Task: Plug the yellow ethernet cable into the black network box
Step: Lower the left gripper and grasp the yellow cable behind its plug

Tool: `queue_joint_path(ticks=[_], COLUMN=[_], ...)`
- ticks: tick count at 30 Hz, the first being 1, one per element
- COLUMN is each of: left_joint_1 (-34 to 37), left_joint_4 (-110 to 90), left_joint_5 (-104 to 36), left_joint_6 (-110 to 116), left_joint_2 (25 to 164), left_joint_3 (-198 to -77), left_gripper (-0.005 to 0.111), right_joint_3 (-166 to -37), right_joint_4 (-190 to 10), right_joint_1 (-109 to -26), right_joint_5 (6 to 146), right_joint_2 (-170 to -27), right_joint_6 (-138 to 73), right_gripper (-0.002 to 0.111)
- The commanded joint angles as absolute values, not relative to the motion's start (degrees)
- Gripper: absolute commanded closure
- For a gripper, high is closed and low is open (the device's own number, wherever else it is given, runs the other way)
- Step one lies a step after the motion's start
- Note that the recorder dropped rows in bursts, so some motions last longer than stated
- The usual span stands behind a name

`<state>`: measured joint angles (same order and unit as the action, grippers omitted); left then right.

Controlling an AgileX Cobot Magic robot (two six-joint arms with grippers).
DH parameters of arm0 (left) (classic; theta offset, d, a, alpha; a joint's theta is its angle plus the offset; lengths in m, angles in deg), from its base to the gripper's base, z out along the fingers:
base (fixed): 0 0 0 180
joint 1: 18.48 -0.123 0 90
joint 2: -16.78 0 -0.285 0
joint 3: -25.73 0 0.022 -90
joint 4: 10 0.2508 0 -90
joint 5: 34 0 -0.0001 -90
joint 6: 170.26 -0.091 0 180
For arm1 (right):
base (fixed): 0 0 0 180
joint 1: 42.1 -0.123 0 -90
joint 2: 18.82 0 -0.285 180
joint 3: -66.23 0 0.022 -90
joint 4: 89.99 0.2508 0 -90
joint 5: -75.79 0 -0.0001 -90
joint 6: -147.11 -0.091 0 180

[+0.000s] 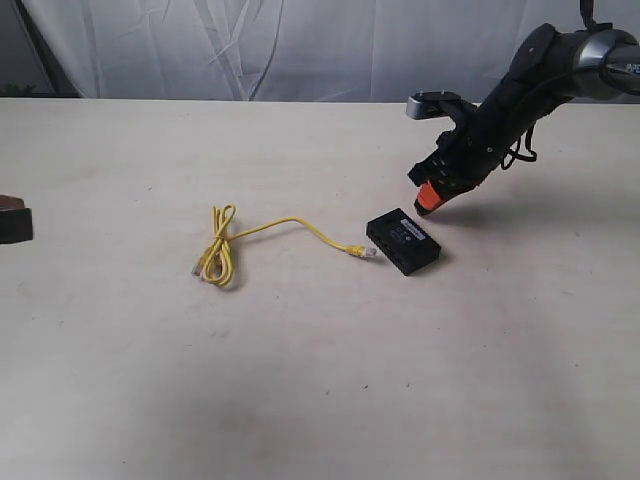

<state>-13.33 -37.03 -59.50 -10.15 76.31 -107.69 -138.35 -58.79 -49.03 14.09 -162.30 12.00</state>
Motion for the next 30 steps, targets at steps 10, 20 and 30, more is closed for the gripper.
queue_joint_path(ticks=[10,20,30], left_joint_1=[-7.5,3.4,8.8], left_joint_4=[-49.5,-54.7,-57.5], left_joint_5=[-64.4,-63.2,-67.5], left_joint_6=[-37.0,-46.3,-63.0], left_joint_2=[101.7,121.6,131.1], left_joint_3=[-122.8,-136.3,-144.1], left_gripper=[0.107,0.107,0.107], right_joint_3=[-138.5,-138.5,-138.5], right_joint_4=[-58.4,-58.7,-58.4], right_joint_1=[-48.9,-48.9,-48.9], right_joint_5=[16.0,14.6,14.3], right_joint_2=[-162.1,-162.1,-162.1], right_joint_6=[10.6,10.6,10.6], right_gripper=[0.109,0.109,0.109])
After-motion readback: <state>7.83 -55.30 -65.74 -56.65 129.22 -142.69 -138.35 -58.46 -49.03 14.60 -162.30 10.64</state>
